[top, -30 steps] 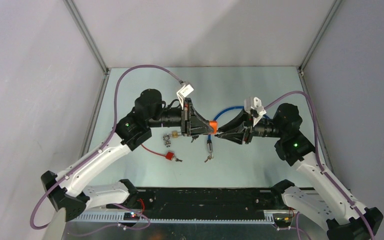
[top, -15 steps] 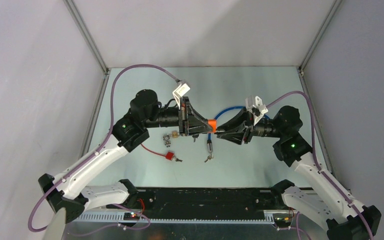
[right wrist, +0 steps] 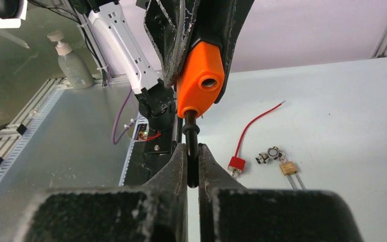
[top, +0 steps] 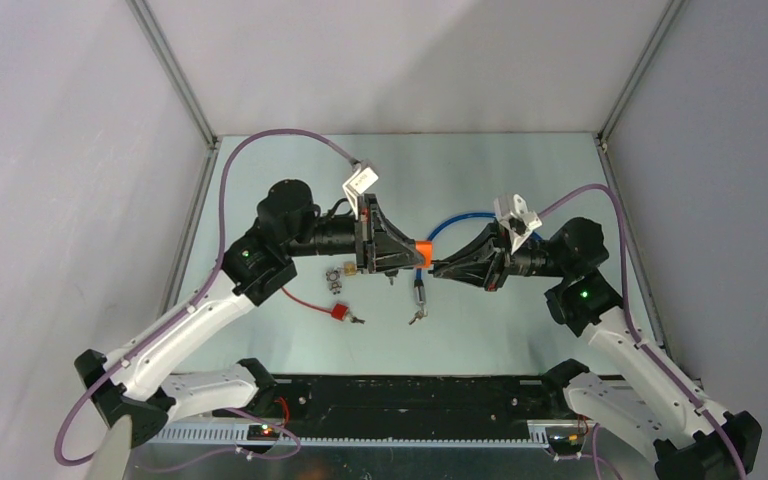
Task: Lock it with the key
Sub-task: Lock the lock.
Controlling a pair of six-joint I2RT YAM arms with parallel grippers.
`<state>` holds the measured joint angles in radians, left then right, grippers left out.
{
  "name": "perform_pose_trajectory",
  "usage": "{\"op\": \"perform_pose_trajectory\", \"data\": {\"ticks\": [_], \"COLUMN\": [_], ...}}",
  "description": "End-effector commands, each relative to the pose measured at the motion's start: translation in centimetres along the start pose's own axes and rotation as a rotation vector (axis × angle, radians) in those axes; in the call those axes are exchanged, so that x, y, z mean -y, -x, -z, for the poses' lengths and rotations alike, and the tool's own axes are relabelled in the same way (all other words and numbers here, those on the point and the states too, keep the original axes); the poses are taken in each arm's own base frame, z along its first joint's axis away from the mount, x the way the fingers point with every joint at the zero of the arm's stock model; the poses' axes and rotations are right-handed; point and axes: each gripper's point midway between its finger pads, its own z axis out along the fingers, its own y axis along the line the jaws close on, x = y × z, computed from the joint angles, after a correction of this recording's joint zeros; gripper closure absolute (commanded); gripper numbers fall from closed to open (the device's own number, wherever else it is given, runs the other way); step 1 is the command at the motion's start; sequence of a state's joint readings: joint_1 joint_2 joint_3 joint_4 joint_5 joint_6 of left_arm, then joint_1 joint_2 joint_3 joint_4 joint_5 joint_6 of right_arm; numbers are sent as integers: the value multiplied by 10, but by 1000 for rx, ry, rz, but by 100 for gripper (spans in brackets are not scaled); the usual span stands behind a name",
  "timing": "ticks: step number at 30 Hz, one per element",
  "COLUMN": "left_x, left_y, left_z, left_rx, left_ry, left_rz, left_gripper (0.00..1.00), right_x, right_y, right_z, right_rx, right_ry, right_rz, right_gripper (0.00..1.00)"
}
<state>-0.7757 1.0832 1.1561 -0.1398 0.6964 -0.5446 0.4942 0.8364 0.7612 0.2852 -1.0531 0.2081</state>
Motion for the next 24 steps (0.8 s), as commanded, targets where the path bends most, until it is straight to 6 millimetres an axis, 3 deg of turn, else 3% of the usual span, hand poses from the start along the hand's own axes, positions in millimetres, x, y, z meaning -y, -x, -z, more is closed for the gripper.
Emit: {"op": "perform_pose_trajectory", "data": {"ticks": [1, 3, 5, 6, 7, 8, 10, 12, 16, 24], "left_x": [16, 11, 4, 0, -6, -11, -21, -33, -35, -10], "left_y": [25, 23, 21, 20, 19, 18, 20, 25, 33, 31], "left_z": [8, 7, 6, 7, 6, 8, 11, 17, 25, 29], "left_rx": [89, 88, 88, 87, 91, 92, 108, 138, 176, 168], "left_ry": [-25, -10, 10, 22, 45, 66, 111, 170, 198, 67], "left_rz": [-64, -61, -58, -67, -69, -82, -112, -137, -215, -395], "left_gripper": [100, 99, 79, 49, 35, 13, 2, 1, 0, 0], "right_x": [-4, -6, -7, -6, -6, -3, 2, 6, 5, 5], "right_y": [20, 24, 27, 29, 30, 32, 34, 36, 39, 35], "right_z": [0, 1, 1, 1, 2, 2, 5, 8, 10, 11], "right_rx": [71, 87, 97, 106, 110, 117, 132, 150, 165, 151], "right_ry": [-11, -11, -15, -28, -37, -57, -109, -148, -171, -177], "right_rz": [26, 19, -11, -20, -36, -45, -72, -92, -134, -159], "right_gripper": [100, 100, 100, 100, 100, 100, 100, 100, 100, 100]}}
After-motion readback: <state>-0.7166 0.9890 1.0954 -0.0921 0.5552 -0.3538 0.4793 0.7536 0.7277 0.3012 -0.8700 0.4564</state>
